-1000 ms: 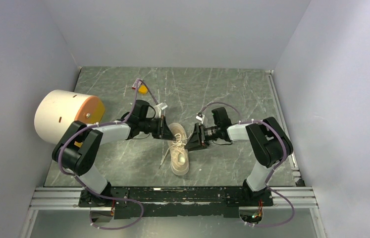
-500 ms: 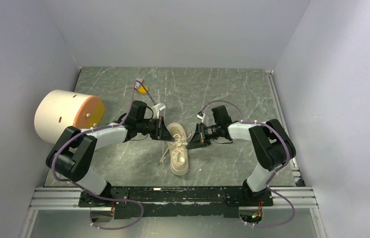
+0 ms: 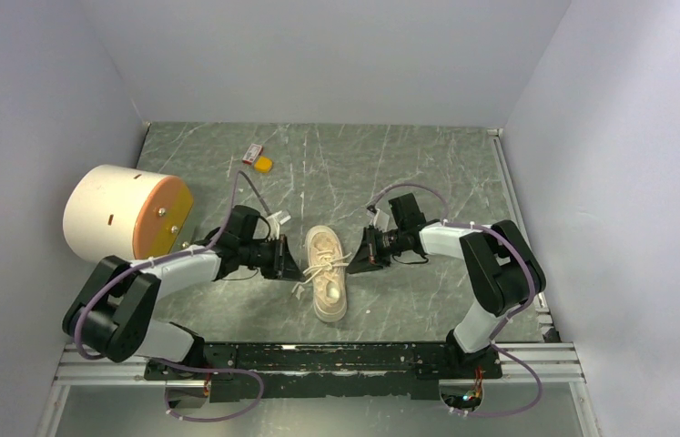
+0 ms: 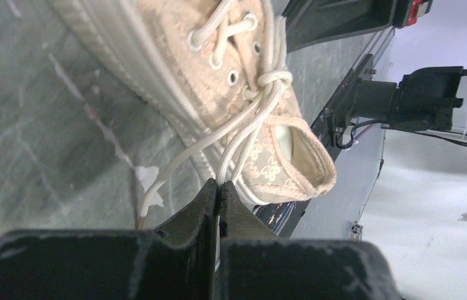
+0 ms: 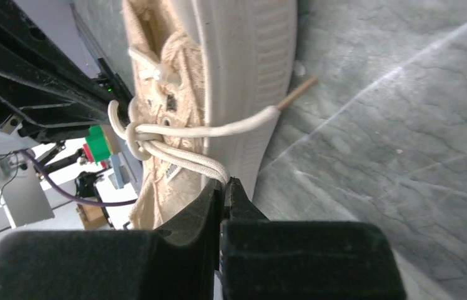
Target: Tie the shoes
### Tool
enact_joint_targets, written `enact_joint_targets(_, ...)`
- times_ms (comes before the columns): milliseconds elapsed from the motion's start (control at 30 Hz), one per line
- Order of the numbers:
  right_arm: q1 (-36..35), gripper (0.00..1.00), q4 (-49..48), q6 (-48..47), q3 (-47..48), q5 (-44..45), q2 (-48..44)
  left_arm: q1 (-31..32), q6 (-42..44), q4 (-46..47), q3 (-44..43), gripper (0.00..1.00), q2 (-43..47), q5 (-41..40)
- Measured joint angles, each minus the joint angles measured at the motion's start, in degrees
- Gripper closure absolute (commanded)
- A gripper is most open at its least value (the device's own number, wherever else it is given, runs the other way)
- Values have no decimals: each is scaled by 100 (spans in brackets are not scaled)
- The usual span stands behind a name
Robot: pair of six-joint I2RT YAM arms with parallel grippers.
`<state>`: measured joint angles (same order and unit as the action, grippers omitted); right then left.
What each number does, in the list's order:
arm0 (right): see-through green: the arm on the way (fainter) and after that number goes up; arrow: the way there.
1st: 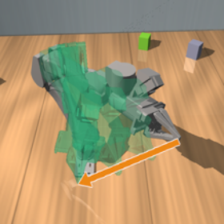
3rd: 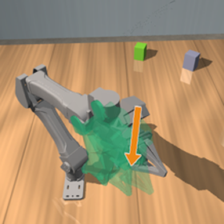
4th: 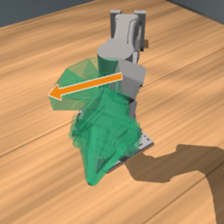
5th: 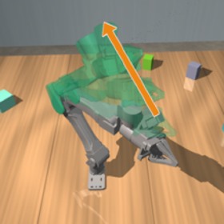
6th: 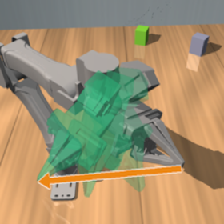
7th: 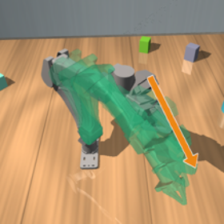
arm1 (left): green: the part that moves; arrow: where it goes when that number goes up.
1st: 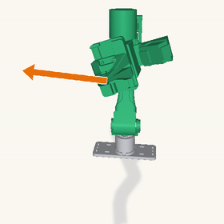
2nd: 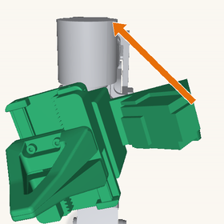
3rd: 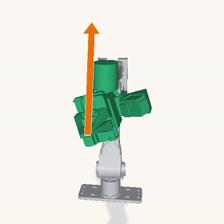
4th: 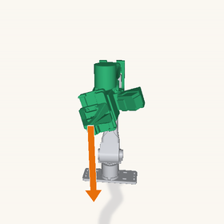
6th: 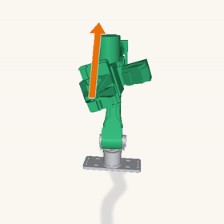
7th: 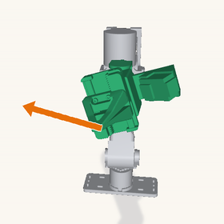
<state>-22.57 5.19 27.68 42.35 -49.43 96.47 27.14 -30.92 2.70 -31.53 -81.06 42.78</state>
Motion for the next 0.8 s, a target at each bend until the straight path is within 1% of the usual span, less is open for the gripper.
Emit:
enact_joint_targets(233,-7,100,146,52,-114,599,-70,-4,-337,-214,472,95,466,-407)
enact_joint_targets(367,-13,100,195,101,-175,848,-188,-4,-516,-271,699,95,566,-645)
enact_joint_targets(800,-26,100,-35,280,-358,1012,-184,-4,-688,-671,800,95,737,-1478)
